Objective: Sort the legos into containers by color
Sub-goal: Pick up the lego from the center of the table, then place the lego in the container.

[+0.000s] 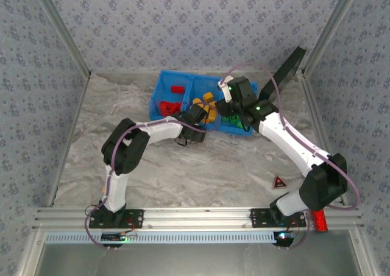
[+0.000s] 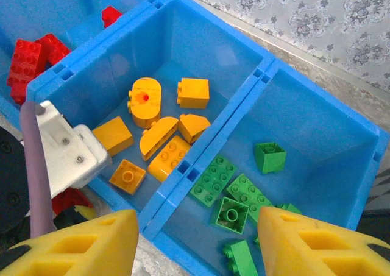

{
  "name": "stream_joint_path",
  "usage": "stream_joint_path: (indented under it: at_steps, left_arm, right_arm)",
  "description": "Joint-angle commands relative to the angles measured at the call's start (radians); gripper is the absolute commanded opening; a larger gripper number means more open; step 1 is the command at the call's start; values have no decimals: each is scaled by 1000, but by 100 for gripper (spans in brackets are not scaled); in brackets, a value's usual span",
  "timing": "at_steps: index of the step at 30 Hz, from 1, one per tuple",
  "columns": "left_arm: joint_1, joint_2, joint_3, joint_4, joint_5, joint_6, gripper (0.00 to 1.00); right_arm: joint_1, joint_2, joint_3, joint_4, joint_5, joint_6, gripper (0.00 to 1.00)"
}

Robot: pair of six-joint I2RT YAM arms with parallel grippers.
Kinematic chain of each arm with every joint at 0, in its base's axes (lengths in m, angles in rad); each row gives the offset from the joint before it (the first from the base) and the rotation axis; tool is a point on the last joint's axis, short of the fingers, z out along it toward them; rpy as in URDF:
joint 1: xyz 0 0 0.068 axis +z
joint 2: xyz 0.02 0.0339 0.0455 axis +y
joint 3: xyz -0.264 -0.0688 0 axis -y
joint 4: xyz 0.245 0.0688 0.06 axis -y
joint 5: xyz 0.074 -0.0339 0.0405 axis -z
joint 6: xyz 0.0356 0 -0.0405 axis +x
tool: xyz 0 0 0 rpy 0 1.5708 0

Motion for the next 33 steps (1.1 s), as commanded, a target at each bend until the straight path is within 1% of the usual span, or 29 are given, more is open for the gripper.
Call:
stream_joint_path:
  at_steps: [1,8,12,14,16,18,21,26,29,33]
  left_arm:
    - [-13,-18,-56,-41,11,-24,63]
    - [-75,-148,-167,-112,23,-37,60]
    - [-80,-266,-207,-152,7,-44,60]
    - [-71,-330,-192,-178,-28,-26,60]
    - [-55,-384,-156,-198,-53,24,60]
    - [-37,-412,-90,-232,-95,79,60]
    - [14,-428,-2,-241,-141,148,60]
    - [152,-392,107,-187,-123,197,60]
    - [230,-336,163,-149,-76,178,60]
    - [316,-233,252,-122,19,81,60]
  right_arm:
    - [-8,-43,-15,-31,22,24,56]
    - [-37,-97,-42,-46,16,45,56]
    - [-49,-135,-61,-73,21,65,56]
    - [-51,-163,-78,-87,24,80,56]
    - [-58,-195,-93,-96,25,107,56]
    - [-63,-235,-162,-100,14,141,56]
    - [-65,-301,-236,-100,-2,197,56]
    - [-69,-384,-337,-90,-51,286,56]
    - [-68,-410,-371,-103,-55,312,57]
    - [-69,-419,-395,-126,-53,326,57]
